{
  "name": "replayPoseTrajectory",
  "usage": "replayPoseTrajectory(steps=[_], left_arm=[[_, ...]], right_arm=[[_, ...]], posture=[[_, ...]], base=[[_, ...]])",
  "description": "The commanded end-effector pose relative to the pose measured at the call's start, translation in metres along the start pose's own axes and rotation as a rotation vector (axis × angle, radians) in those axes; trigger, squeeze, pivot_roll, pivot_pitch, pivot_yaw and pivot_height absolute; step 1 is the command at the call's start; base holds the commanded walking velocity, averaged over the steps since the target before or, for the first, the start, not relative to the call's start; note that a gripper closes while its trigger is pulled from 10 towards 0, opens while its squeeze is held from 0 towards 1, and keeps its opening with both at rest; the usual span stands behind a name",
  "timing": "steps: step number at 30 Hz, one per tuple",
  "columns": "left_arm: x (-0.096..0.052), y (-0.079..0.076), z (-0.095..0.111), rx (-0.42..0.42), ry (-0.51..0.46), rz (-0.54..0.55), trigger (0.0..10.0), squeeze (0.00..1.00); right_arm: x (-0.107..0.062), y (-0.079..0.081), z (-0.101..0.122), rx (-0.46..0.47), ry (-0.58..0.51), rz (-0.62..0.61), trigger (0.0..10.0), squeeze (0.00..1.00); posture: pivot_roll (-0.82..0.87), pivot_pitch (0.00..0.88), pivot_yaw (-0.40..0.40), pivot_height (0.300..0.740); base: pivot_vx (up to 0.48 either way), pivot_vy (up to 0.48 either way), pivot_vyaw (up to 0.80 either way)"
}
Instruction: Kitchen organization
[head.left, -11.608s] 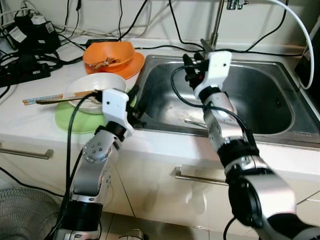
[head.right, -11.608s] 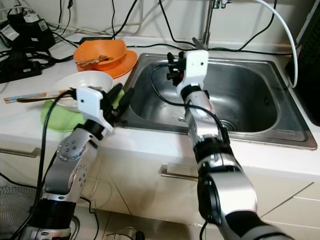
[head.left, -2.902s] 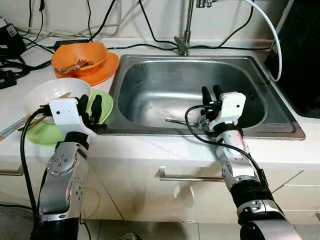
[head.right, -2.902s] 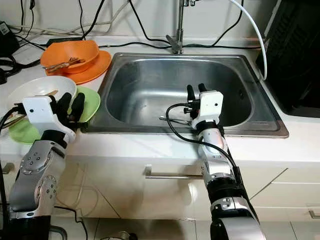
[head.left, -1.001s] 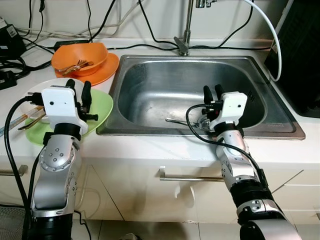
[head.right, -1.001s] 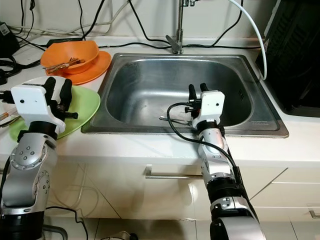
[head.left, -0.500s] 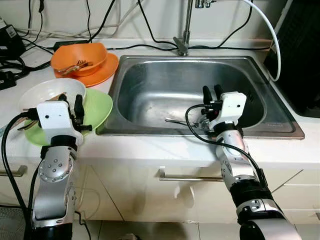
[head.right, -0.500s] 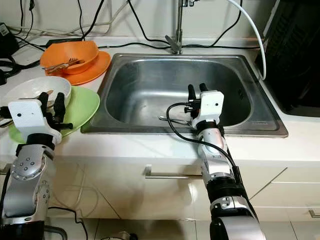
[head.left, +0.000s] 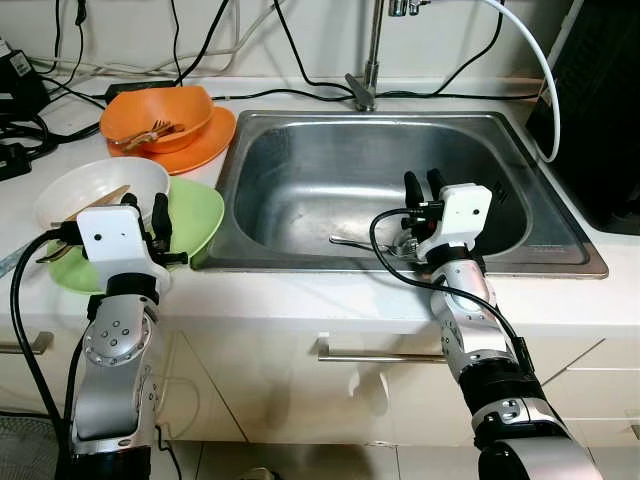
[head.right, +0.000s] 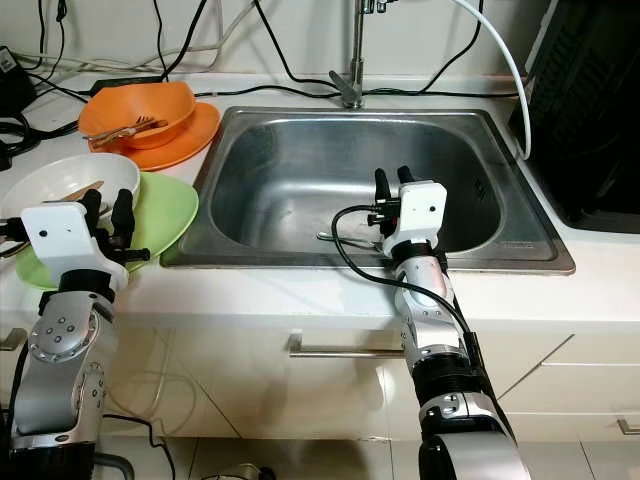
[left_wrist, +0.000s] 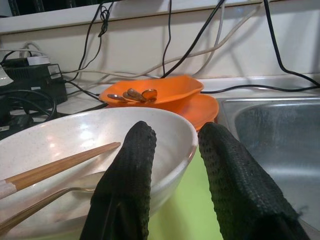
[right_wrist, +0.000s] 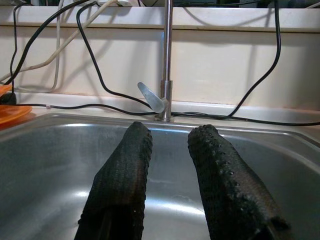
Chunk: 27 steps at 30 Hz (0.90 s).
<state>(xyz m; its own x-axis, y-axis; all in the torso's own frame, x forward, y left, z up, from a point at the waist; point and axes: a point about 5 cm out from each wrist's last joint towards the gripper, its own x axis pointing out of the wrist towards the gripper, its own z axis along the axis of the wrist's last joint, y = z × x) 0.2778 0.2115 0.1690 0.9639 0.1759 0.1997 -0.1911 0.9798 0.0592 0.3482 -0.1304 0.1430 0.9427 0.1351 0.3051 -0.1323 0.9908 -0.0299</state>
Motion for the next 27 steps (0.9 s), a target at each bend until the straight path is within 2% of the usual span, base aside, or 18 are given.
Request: replayPoseTrajectory(steps=[1, 21, 27], left_arm=[[0.000, 0.003, -0.003, -0.010, 0.014, 0.013, 10.0, 0.00], [0.014, -0.012, 0.004, -0.051, -0.005, -0.053, 10.0, 0.00], [0.013, -0.010, 0.007, -0.041, -0.027, -0.048, 10.0, 0.00]], right_arm=[[-0.007, 0.000, -0.012, 0.017, 0.056, -0.010, 10.0, 0.00], [-0.007, -0.002, -0.012, 0.015, 0.054, -0.022, 10.0, 0.00], [-0.007, -0.004, -0.011, 0.013, 0.052, -0.028, 10.0, 0.00]], posture=[[0.20, 0.031, 0.065, 0.740], [0.19, 0.029, 0.073, 0.740], [0.19, 0.030, 0.074, 0.740]], base=[[0.000, 0.000, 0.00], [0.000, 0.000, 0.00], [0.000, 0.000, 0.00]])
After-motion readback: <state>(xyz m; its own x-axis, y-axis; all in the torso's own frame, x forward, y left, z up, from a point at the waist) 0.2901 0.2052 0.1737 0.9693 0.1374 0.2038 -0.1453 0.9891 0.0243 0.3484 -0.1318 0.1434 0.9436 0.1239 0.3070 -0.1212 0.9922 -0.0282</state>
